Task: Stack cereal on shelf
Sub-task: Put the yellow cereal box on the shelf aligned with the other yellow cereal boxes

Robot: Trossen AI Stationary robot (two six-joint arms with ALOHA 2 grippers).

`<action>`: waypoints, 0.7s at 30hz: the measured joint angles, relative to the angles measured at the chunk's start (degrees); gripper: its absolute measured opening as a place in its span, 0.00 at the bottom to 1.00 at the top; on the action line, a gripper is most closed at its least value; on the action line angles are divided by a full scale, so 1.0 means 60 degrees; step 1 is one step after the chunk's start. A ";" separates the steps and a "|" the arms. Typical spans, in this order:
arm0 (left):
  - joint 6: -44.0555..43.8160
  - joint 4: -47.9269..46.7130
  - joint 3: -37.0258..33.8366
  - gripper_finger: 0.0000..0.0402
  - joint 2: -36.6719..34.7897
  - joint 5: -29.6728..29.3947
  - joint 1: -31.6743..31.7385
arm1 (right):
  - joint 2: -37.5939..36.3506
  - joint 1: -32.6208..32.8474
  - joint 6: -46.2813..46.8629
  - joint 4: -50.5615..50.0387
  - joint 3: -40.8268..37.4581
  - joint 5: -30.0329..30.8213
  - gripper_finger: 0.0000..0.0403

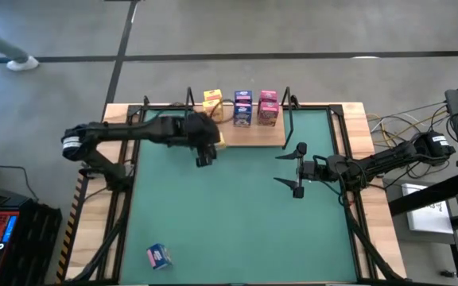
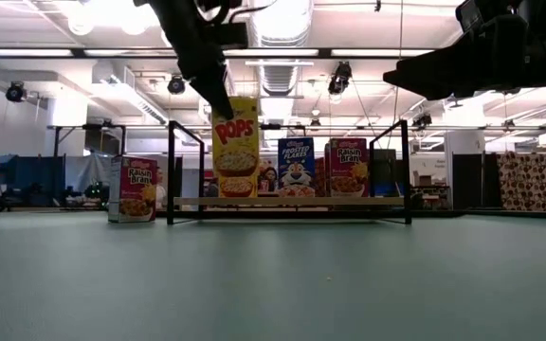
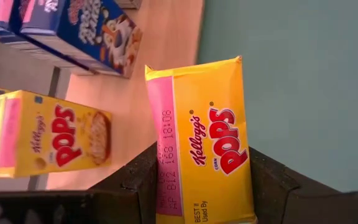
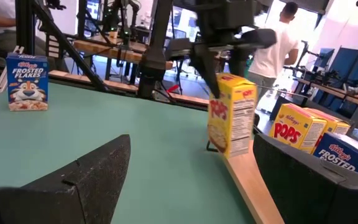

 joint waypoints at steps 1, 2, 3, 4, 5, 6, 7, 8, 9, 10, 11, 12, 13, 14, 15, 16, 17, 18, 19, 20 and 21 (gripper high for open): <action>0.0218 0.0023 -0.0002 0.39 0.0000 0.0132 0.0195 | 0.0002 -0.0001 0.0000 0.0000 0.0000 0.0000 0.81; 0.0401 0.0035 -0.0002 0.39 0.0000 0.0217 0.0370 | -0.0001 -0.0001 0.0000 -0.0003 0.0000 0.0000 0.81; 0.0531 0.0038 -0.0002 0.39 0.0000 0.0355 0.0530 | -0.0001 0.0000 -0.0001 0.0000 0.0000 0.0000 0.81; 0.0653 0.0044 -0.0002 0.39 0.0000 0.0464 0.0678 | -0.0001 0.0002 -0.0003 0.0000 0.0000 0.0000 0.81; 0.0771 0.0072 -0.0004 0.39 0.0000 0.0620 0.0802 | 0.0002 -0.0001 0.0000 0.0000 0.0000 0.0000 0.81; 0.0874 0.0129 -0.0008 0.39 0.0000 0.0808 0.0904 | 0.0001 -0.0001 0.0000 0.0000 0.0000 0.0000 0.81; 0.0955 0.0212 -0.0009 0.39 0.0005 0.0971 0.0988 | 0.0001 0.0002 -0.0002 0.0000 0.0000 0.0000 0.81; 0.1029 0.0328 -0.0009 0.39 0.0035 0.1079 0.1043 | -0.0001 0.0001 -0.0001 -0.0002 0.0000 0.0000 0.81; 0.1098 0.0421 -0.0009 0.39 0.0052 0.1100 0.1103 | 0.0002 -0.0001 0.0000 0.0000 0.0000 0.0000 0.81; 0.1174 0.0445 -0.0010 0.39 0.0094 0.1097 0.1154 | 0.0001 0.0000 0.0000 0.0000 0.0000 0.0001 0.81; 0.1229 0.0470 -0.0022 0.39 0.0157 0.1100 0.1199 | 0.0000 0.0000 0.0000 0.0000 0.0000 0.0000 0.81; 0.1260 0.0509 -0.0051 0.39 0.0219 0.1100 0.1254 | 0.0001 0.0002 0.0000 0.0000 0.0000 0.0000 0.81; 0.1267 0.0512 -0.0088 0.39 0.0288 0.1107 0.1321 | 0.0001 0.0001 -0.0001 -0.0001 0.0000 0.0000 0.81; 0.1267 0.0498 -0.0130 0.39 0.0363 0.1107 0.1382 | 0.0002 -0.0001 -0.0003 0.0000 0.0000 0.0000 0.81; 0.1276 0.0478 -0.0167 0.39 0.0421 0.1114 0.1453 | -0.0001 -0.0001 0.0000 0.0000 0.0000 0.0000 0.81; 0.1312 0.0508 -0.0201 0.39 0.0477 0.1155 0.1528 | 0.0001 -0.0001 0.0000 -0.0004 0.0000 0.0000 0.81; 0.1367 0.0600 -0.0217 0.39 0.0530 0.1241 0.1605 | -0.0001 -0.0001 0.0000 -0.0001 0.0000 0.0000 0.81; 0.1420 0.0710 -0.0217 0.39 0.0567 0.1341 0.1682 | 0.0001 0.0001 0.0000 0.0001 0.0000 0.0000 0.81; 0.1466 0.0794 -0.0221 0.39 0.0601 0.1366 0.1751 | 0.0000 0.0002 -0.0002 -0.0002 0.0000 0.0000 0.81; 0.1480 0.0894 -0.0224 0.39 0.0632 0.1366 0.1830 | 0.0001 0.0000 0.0000 -0.0002 0.0000 0.0000 0.81; 0.1522 0.1005 -0.0224 0.39 0.0654 0.1393 0.1907 | 0.0002 0.0002 0.0000 0.0000 0.0000 0.0000 0.81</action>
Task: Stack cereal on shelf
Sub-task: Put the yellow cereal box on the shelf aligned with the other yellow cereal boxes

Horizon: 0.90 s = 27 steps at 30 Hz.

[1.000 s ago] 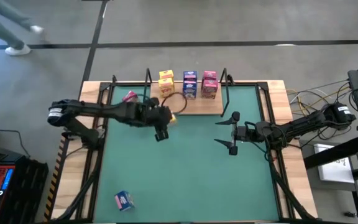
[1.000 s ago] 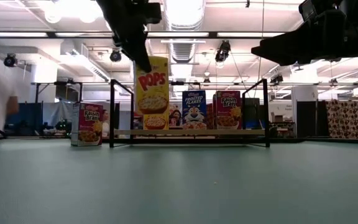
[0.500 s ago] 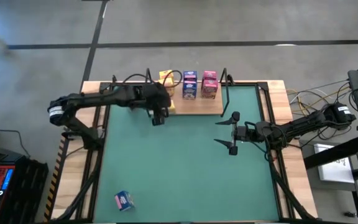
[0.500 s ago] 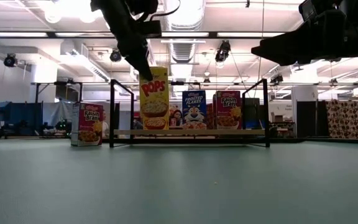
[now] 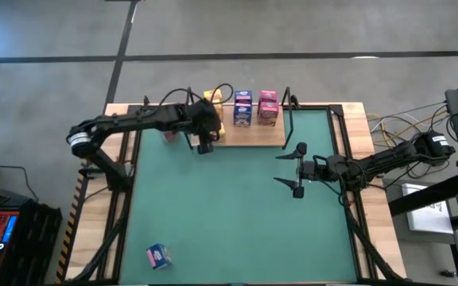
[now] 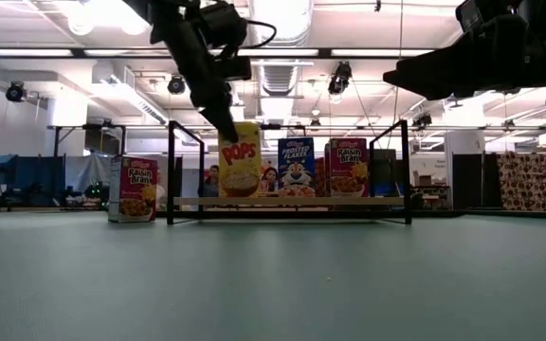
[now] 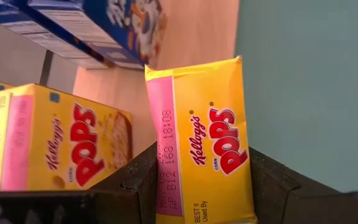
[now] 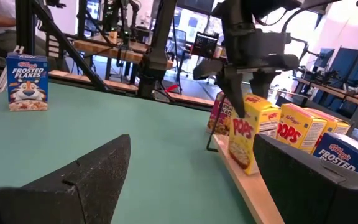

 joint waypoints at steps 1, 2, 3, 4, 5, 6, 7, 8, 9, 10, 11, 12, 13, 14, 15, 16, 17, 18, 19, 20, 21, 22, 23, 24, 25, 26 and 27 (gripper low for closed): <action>0.0054 0.0050 0.0000 0.39 0.0039 0.0035 0.0087 | -0.0003 -0.0003 0.0000 -0.0004 0.0000 0.0000 0.81; 0.0118 0.0057 0.0000 0.39 0.0063 0.0057 0.0174 | 0.0000 0.0000 0.0000 0.0000 0.0000 0.0000 0.81; 0.0156 0.0047 0.0000 0.39 0.0087 0.0105 0.0263 | 0.0000 -0.0004 -0.0003 0.0000 0.0000 0.0000 0.81; 0.0165 0.0059 0.0000 0.40 0.0109 0.0154 0.0346 | -0.0001 -0.0001 -0.0003 -0.0004 0.0000 0.0000 0.81; 0.0167 0.0081 0.0000 0.40 0.0121 0.0175 0.0422 | -0.0001 -0.0003 0.0000 -0.0001 0.0000 0.0000 0.81; 0.0174 0.0087 0.0000 0.40 0.0130 0.0192 0.0495 | 0.0000 -0.0002 0.0000 0.0000 0.0000 0.0000 0.81; 0.0201 0.0093 0.0000 0.41 0.0144 0.0206 0.0556 | -0.0001 -0.0001 0.0000 -0.0001 0.0000 0.0000 0.81; 0.0231 0.0102 0.0002 0.41 0.0144 0.0220 0.0608 | -0.0003 -0.0001 0.0000 -0.0003 0.0000 0.0000 0.81; 0.0279 0.0107 0.0000 0.42 0.0144 0.0220 0.0653 | -0.0003 0.0000 0.0000 0.0000 0.0000 0.0000 0.81; 0.0319 0.0114 0.0004 0.42 0.0144 0.0220 0.0694 | -0.0002 -0.0003 0.0000 0.0000 0.0000 0.0000 0.81; 0.0358 0.0121 0.0000 0.43 0.0144 0.0241 0.0725 | 0.0000 -0.0004 0.0000 -0.0004 0.0000 0.0000 0.81; 0.0385 0.0127 0.0002 0.43 0.0144 0.0277 0.0756 | 0.0000 -0.0001 0.0000 0.0000 0.0000 0.0000 0.81; 0.0423 0.0125 0.0001 0.44 0.0144 0.0347 0.0789 | -0.0001 -0.0001 -0.0001 0.0000 0.0000 0.0000 0.81; 0.0456 0.0125 0.0003 0.44 0.0144 0.0410 0.0822 | -0.0002 -0.0004 0.0000 0.0000 -0.0002 0.0000 0.81; 0.0498 0.0123 0.0003 0.44 0.0144 0.0435 0.0853 | -0.0001 -0.0001 -0.0001 0.0000 0.0000 0.0000 0.81; 0.0564 0.0122 0.0002 0.44 0.0144 0.0441 0.0880 | -0.0002 0.0000 -0.0002 0.0000 0.0000 0.0000 0.81; 0.0628 0.0122 0.0002 0.45 0.0144 0.0457 0.0916 | -0.0001 -0.0004 0.0000 -0.0001 0.0000 0.0000 0.81; 0.0675 0.0122 0.0002 0.45 0.0144 0.0468 0.0944 | 0.0000 -0.0004 -0.0001 -0.0003 0.0000 0.0000 0.81; 0.0693 0.0122 0.0001 0.45 0.0144 0.0490 0.0980 | 0.0000 0.0000 0.0000 -0.0003 0.0000 0.0000 0.81; 0.0700 0.0121 0.0002 0.45 0.0144 0.0592 0.1010 | 0.0000 -0.0001 0.0000 -0.0002 0.0000 0.0000 0.81; 0.0709 0.0117 0.0001 0.45 0.0144 0.0748 0.1049 | 0.0000 0.0000 0.0000 0.0000 0.0000 0.0000 0.81; 0.0744 0.0114 0.0000 0.45 0.0144 0.0941 0.1086 | 0.0000 -0.0002 0.0000 0.0000 0.0000 0.0000 0.81; 0.0775 0.0104 0.0002 0.45 0.0144 0.1133 0.1119 | -0.0004 -0.0003 0.0000 0.0000 0.0000 0.0000 0.81; 0.0799 0.0097 0.0000 0.45 0.0144 0.1277 0.1143 | -0.0001 -0.0004 0.0000 0.0000 0.0000 0.0000 0.81; 0.0840 0.0093 0.0000 0.45 0.0144 0.1347 0.1170 | -0.0004 -0.0003 0.0000 0.0000 0.0000 0.0000 0.81; 0.0849 0.0090 0.0000 0.45 0.0137 0.1373 0.1197 | 0.0000 -0.0002 0.0000 -0.0002 0.0000 0.0000 0.81; 0.0849 0.0087 0.0000 0.45 0.0125 0.1380 0.1227 | -0.0002 -0.0004 0.0000 -0.0002 0.0000 0.0000 0.81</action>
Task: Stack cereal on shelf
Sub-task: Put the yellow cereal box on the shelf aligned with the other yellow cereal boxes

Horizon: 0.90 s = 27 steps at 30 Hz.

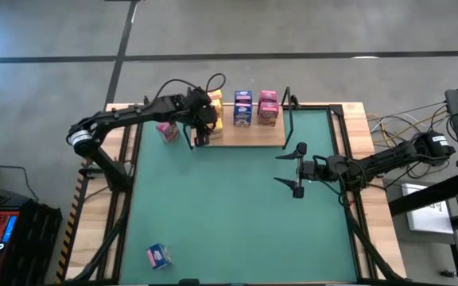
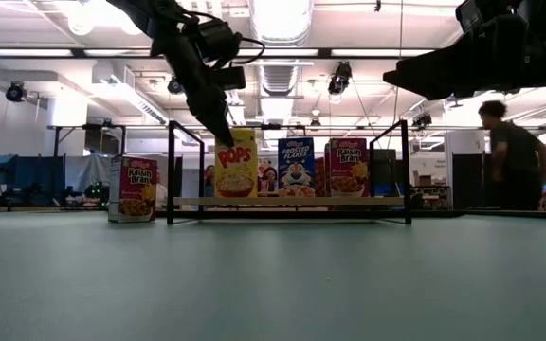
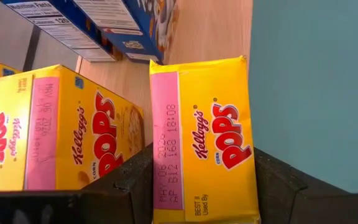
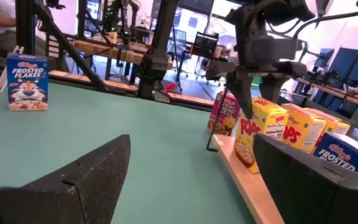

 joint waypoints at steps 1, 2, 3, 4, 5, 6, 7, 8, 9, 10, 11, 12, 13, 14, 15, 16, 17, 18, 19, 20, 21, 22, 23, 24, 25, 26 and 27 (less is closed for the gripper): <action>0.0000 -0.0002 0.0000 0.45 -0.0012 0.0014 0.0022 | 0.0002 0.0004 -0.0001 -0.0001 0.0000 0.0001 0.81; 0.0000 0.0002 0.0000 0.45 -0.0024 0.0020 0.0043 | 0.0002 0.0000 0.0000 0.0002 0.0000 0.0000 0.81; -0.0001 -0.0015 0.0007 0.45 -0.0034 0.0020 0.0066 | -0.0001 0.0004 0.0000 0.0001 0.0000 0.0000 0.81; -0.0005 -0.0148 0.0056 0.45 -0.0040 0.0020 0.0085 | -0.0001 0.0000 0.0000 0.0000 0.0000 0.0000 0.81; -0.0028 -0.0218 0.0086 0.45 -0.0040 0.0017 0.0095 | 0.0002 0.0000 -0.0003 0.0002 0.0000 0.0000 0.81; -0.0086 -0.0223 0.0111 0.45 -0.0040 0.0014 0.0099 | 0.0000 0.0001 0.0000 0.0002 0.0000 0.0000 0.81; -0.0153 -0.0229 0.0150 0.45 -0.0043 0.0013 0.0099 | 0.0002 0.0004 0.0000 0.0002 0.0000 0.0000 0.81; -0.0193 -0.0250 0.0187 0.45 -0.0047 0.0024 0.0099 | 0.0002 0.0000 -0.0002 0.0000 0.0000 0.0000 0.81; -0.0225 -0.0290 0.0222 0.45 -0.0047 0.0070 0.0110 | 0.0002 0.0003 -0.0003 0.0002 0.0000 0.0000 0.81; -0.0260 -0.0293 0.0226 0.45 -0.0051 0.0133 0.0110 | -0.0002 0.0000 0.0000 -0.0002 0.0000 0.0000 0.81; -0.0325 -0.0289 0.0226 0.45 -0.0051 0.0218 0.0110 | 0.0002 0.0003 0.0000 -0.0002 0.0000 0.0000 0.81; -0.0401 -0.0284 0.0226 0.45 -0.0051 0.0283 0.0110 | 0.0002 0.0000 0.0000 0.0002 0.0000 0.0000 0.81; -0.0473 -0.0286 0.0226 0.45 -0.0051 0.0297 0.0111 | -0.0001 0.0003 0.0000 -0.0001 0.0000 0.0000 0.81; -0.0519 -0.0286 0.0226 0.46 -0.0051 0.0301 0.0122 | -0.0002 0.0004 0.0000 -0.0002 0.0000 0.0000 0.81; -0.0584 -0.0286 0.0226 0.46 -0.0054 0.0301 0.0130 | -0.0001 0.0003 0.0000 0.0000 0.0000 0.0000 0.81; -0.0608 -0.0286 0.0226 0.47 -0.0054 0.0301 0.0158 | 0.0000 0.0002 0.0000 0.0002 0.0000 0.0000 0.81; -0.0645 -0.0286 0.0226 0.47 -0.0054 0.0301 0.0190 | 0.0002 0.0000 -0.0004 0.0000 0.0000 0.0000 0.81; -0.0654 -0.0286 0.0226 0.48 -0.0054 0.0299 0.0222 | 0.0000 0.0002 -0.0002 -0.0002 0.0000 0.0002 0.81; -0.0652 -0.0286 0.0226 0.49 -0.0054 0.0300 0.0257 | 0.0000 0.0001 0.0000 0.0002 0.0000 0.0000 0.81; -0.0656 -0.0296 0.0226 0.50 -0.0051 0.0297 0.0288 | -0.0001 0.0003 0.0000 -0.0002 0.0000 0.0000 0.81; -0.0656 -0.0304 0.0226 0.50 -0.0043 0.0301 0.0317 | -0.0001 0.0000 0.0000 -0.0002 0.0000 0.0000 0.81; -0.0656 -0.0314 0.0226 0.51 -0.0018 0.0298 0.0324 | -0.0001 0.0000 0.0000 0.0001 0.0000 0.0000 0.81; -0.0656 -0.0315 0.0226 0.51 0.0004 0.0297 0.0336 | 0.0001 0.0003 0.0000 0.0002 0.0000 0.0000 0.81; -0.0656 -0.0324 0.0226 0.52 0.0020 0.0297 0.0340 | 0.0000 0.0000 0.0000 -0.0002 0.0000 0.0000 0.81; -0.0668 -0.0330 0.0226 0.52 0.0022 0.0301 0.0341 | 0.0002 0.0000 0.0000 0.0000 0.0000 0.0000 0.81; -0.0698 -0.0330 0.0226 0.52 0.0020 0.0300 0.0358 | 0.0000 0.0002 -0.0002 0.0002 0.0000 0.0000 0.81; -0.0759 -0.0330 0.0226 0.53 0.0006 0.0301 0.0366 | 0.0000 0.0001 0.0000 -0.0001 0.0000 0.0000 0.81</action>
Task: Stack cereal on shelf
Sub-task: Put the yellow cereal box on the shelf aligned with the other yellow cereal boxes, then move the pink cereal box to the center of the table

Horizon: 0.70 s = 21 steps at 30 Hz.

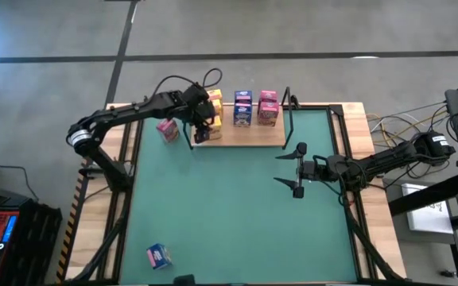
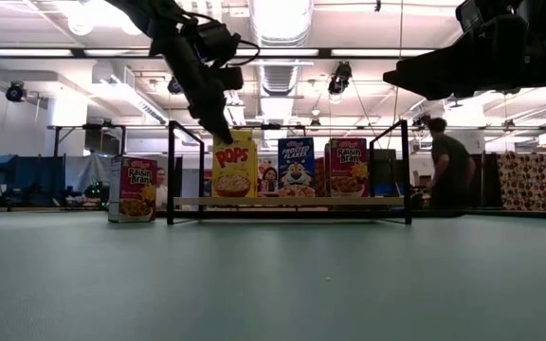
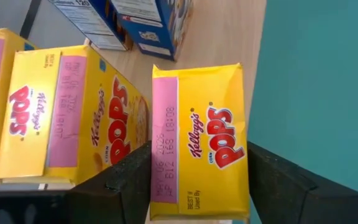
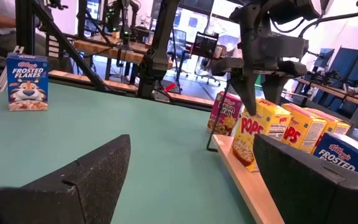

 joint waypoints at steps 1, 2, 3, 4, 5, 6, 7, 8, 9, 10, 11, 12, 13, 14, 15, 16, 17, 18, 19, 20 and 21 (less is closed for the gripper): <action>-0.0090 -0.0004 0.0007 0.53 -0.0021 0.0000 0.0007 | 0.0002 -0.0001 0.0000 -0.0001 0.0000 0.0000 0.81; -0.0155 -0.0009 0.0027 0.53 -0.0049 0.0000 0.0025 | 0.0002 -0.0001 0.0000 0.0002 0.0000 0.0000 0.81; -0.0192 -0.0032 0.0059 0.53 -0.0089 0.0000 0.0035 | -0.0001 -0.0001 0.0000 0.0002 -0.0003 0.0000 0.81; -0.0200 -0.0047 0.0117 0.54 -0.0139 0.0000 0.0036 | 0.0002 0.0000 0.0000 -0.0001 0.0000 0.0000 0.81; -0.0208 -0.0044 0.0187 0.54 -0.0187 0.0000 0.0036 | -0.0001 0.0002 0.0000 0.0002 0.0000 0.0000 0.81; -0.0211 -0.0060 0.0262 0.54 -0.0241 0.0000 0.0036 | 0.0001 -0.0001 0.0000 0.0002 0.0000 0.0000 0.81; -0.0209 -0.0149 0.0340 0.55 -0.0280 0.0002 0.0034 | 0.0001 -0.0001 -0.0002 0.0002 0.0000 0.0000 0.81; -0.0207 -0.0278 0.0420 0.55 -0.0304 0.0001 0.0032 | 0.0001 0.0001 -0.0001 0.0001 0.0000 0.0000 0.81; -0.0210 -0.0433 0.0506 0.55 -0.0305 0.0004 0.0032 | 0.0000 0.0000 0.0000 0.0002 0.0000 0.0001 0.81; -0.0234 -0.0611 0.0605 0.55 -0.0308 0.0004 0.0032 | -0.0001 -0.0001 0.0000 -0.0001 0.0000 0.0000 0.81; -0.0300 -0.0792 0.0711 0.55 -0.0308 0.0000 0.0025 | 0.0002 -0.0001 -0.0003 -0.0001 0.0000 0.0003 0.81; -0.0400 -0.1017 0.0841 0.55 -0.0311 0.0002 0.0025 | 0.0002 -0.0001 0.0000 0.0002 0.0000 0.0000 0.81; -0.0492 -0.1224 0.0979 0.55 -0.0320 0.0004 0.0025 | -0.0001 0.0002 0.0000 0.0002 -0.0002 0.0000 0.81; -0.0571 -0.1439 0.1123 0.55 -0.0322 0.0004 0.0025 | 0.0002 0.0000 0.0000 0.0000 0.0000 0.0000 0.81; -0.0661 -0.1688 0.1269 0.55 -0.0325 0.0004 0.0025 | 0.0002 -0.0001 0.0000 0.0002 0.0000 0.0000 0.81; -0.0757 -0.1951 0.1423 0.55 -0.0322 0.0004 0.0020 | -0.0001 0.0002 0.0000 0.0000 0.0000 0.0000 0.81; -0.0866 -0.2200 0.1578 0.55 -0.0323 0.0004 0.0015 | 0.0001 0.0002 0.0000 0.0000 0.0000 0.0000 0.81; -0.0989 -0.2453 0.1744 0.55 -0.0324 0.0002 0.0003 | 0.0002 0.0000 0.0000 0.0002 0.0000 0.0000 0.81; -0.1104 -0.2718 0.1913 0.55 -0.0333 0.0004 -0.0008 | 0.0002 -0.0001 0.0000 -0.0001 0.0000 0.0000 0.81; -0.1232 -0.3004 0.2060 0.55 -0.0349 0.0004 -0.0022 | -0.0001 0.0002 0.0000 0.0002 0.0000 0.0000 0.81; -0.1354 -0.3280 0.2181 0.55 -0.0366 0.0004 -0.0040 | -0.0001 0.0002 0.0000 0.0002 0.0000 0.0000 0.81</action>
